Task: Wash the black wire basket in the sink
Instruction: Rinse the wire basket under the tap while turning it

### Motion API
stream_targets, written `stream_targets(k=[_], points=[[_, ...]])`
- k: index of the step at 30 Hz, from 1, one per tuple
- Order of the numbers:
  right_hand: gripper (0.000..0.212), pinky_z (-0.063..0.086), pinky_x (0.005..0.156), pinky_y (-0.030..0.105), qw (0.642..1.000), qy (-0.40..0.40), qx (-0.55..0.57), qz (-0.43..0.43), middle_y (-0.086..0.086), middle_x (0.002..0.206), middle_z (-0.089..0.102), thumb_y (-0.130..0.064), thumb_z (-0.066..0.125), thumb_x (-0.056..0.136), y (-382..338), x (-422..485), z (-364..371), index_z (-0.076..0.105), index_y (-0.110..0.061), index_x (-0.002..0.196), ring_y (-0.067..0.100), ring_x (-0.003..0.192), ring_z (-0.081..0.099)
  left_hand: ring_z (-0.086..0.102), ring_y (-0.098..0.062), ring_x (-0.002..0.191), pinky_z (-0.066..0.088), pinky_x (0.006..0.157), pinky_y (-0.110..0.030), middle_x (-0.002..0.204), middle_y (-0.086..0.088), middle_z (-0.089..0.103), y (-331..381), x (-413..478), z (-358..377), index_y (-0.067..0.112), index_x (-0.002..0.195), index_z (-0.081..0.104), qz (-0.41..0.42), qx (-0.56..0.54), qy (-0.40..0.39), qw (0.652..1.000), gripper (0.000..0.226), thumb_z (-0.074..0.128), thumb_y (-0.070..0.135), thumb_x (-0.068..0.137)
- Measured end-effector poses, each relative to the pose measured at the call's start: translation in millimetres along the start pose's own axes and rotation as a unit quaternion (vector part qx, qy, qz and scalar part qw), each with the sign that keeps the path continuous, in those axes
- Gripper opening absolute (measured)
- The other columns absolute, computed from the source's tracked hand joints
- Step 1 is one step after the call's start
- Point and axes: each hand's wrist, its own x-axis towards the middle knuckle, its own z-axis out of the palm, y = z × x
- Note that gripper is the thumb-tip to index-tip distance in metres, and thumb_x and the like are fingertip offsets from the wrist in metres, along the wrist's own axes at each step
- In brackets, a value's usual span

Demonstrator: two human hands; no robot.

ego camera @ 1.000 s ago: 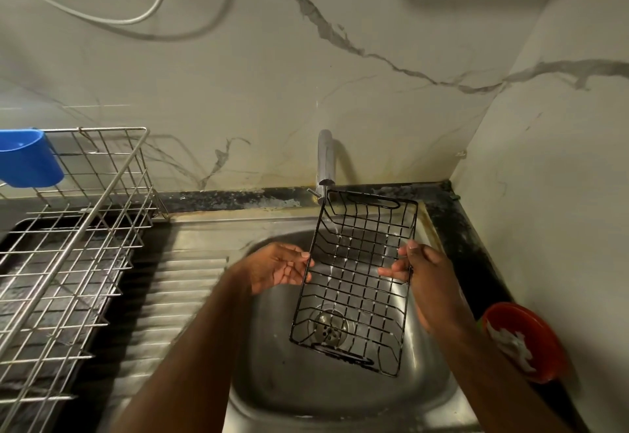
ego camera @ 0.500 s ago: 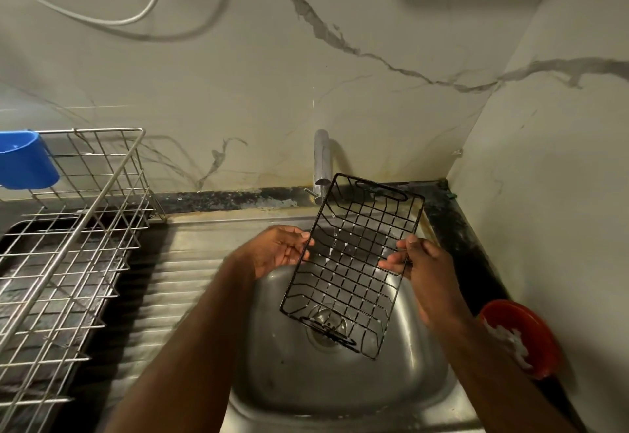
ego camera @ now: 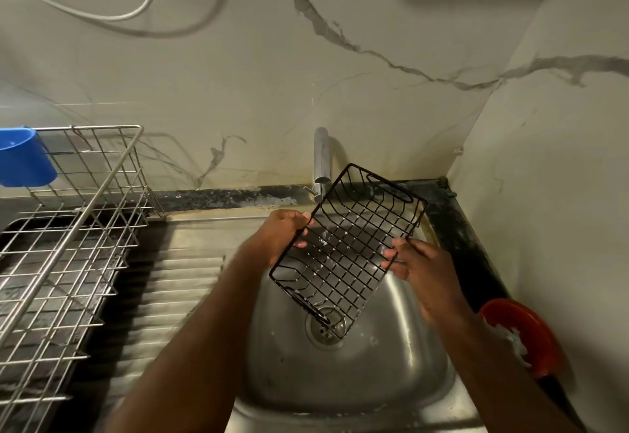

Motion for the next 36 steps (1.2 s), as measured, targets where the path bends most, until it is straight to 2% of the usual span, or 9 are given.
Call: stream_targets(k=[4,9,17,20,23,25,29,32,36], points=[[0.014,0.056,0.069,0.031,1.0,-0.008,-0.015,0.004,0.013,0.093,0.074,-0.019,0.058,0.097,4,0,-2,0.07,-0.018,0.089,0.028,0.083,0.071,0.058,-0.014,0.084,0.057,0.075,-0.031,0.099,-0.009,0.065,4,5,7,0.007,0.1,0.069,0.038,0.078,0.038,0.995,0.024,0.05,0.02,0.104],[0.015,0.058,0.065,0.03,1.0,-0.005,0.018,0.025,0.017,0.093,0.07,-0.014,0.056,0.097,0,2,-6,0.068,-0.012,0.087,0.025,0.078,0.069,0.062,-0.017,0.086,0.057,0.08,-0.034,0.098,-0.005,0.065,4,5,17,0.018,0.092,0.063,0.067,0.129,0.027,0.989,0.01,0.059,0.023,0.1],[0.007,0.059,0.07,0.035,0.998,-0.013,0.027,0.057,0.012,0.082,0.069,-0.01,0.062,0.094,3,6,-15,0.068,-0.006,0.093,0.022,0.073,0.071,0.069,-0.023,0.091,0.058,0.087,-0.042,0.09,-0.004,0.071,3,5,29,0.023,0.088,0.064,0.086,0.15,0.1,0.98,0.011,0.065,0.015,0.096],[0.014,0.06,0.076,0.039,0.991,0.008,-0.126,0.034,0.01,0.079,0.071,-0.015,0.065,0.091,-6,10,-29,0.069,-0.004,0.099,0.021,0.071,0.072,0.071,-0.022,0.09,0.057,0.077,-0.029,0.092,-0.006,0.073,3,3,29,0.017,0.092,0.068,0.083,0.152,0.121,0.977,0.005,0.065,0.014,0.096],[0.01,0.057,0.064,0.023,0.966,0.045,-0.248,-0.052,0.003,0.074,0.071,-0.02,0.064,0.092,-29,10,-24,0.07,-0.012,0.094,0.013,0.066,0.071,0.069,-0.018,0.085,0.05,0.064,-0.018,0.092,-0.006,0.073,0,2,28,0.018,0.088,0.067,0.09,0.182,0.128,0.971,0.008,0.064,0.016,0.096],[0.007,0.056,0.062,0.018,0.976,-0.001,-0.209,-0.066,0.004,0.079,0.073,-0.014,0.065,0.091,-39,14,0,0.071,-0.011,0.095,0.012,0.067,0.072,0.064,-0.012,0.073,0.044,0.057,-0.015,0.091,-0.006,0.073,-7,2,29,0.017,0.09,0.068,0.086,0.191,0.125,0.97,0.007,0.063,0.017,0.096],[0.017,0.06,0.075,0.027,0.992,-0.103,-0.077,-0.008,0.016,0.1,0.071,0.006,0.063,0.088,-34,34,66,0.069,-0.002,0.102,0.019,0.079,0.074,0.055,-0.008,0.059,0.038,0.048,-0.011,0.082,-0.004,0.071,-12,0,33,0.011,0.098,0.072,0.104,0.216,0.129,0.962,0.009,0.063,0.013,0.097],[0.017,0.06,0.077,0.027,0.993,-0.11,-0.006,0.047,0.017,0.1,0.07,0.01,0.062,0.086,-32,51,103,0.067,0.002,0.1,0.019,0.077,0.072,0.057,-0.009,0.063,0.038,0.051,-0.011,0.075,0.002,0.068,-12,-1,30,0.016,0.085,0.07,0.111,0.227,0.124,0.96,0.016,0.062,0.007,0.096],[0.016,0.06,0.076,0.029,0.993,-0.096,0.016,0.059,0.018,0.095,0.07,0.012,0.063,0.084,-35,65,128,0.066,0.008,0.099,0.019,0.073,0.07,0.054,-0.004,0.059,0.037,0.049,-0.011,0.078,0.005,0.069,-16,0,21,0.015,0.098,0.074,0.096,0.239,0.138,0.956,0.013,0.065,0.007,0.094]])
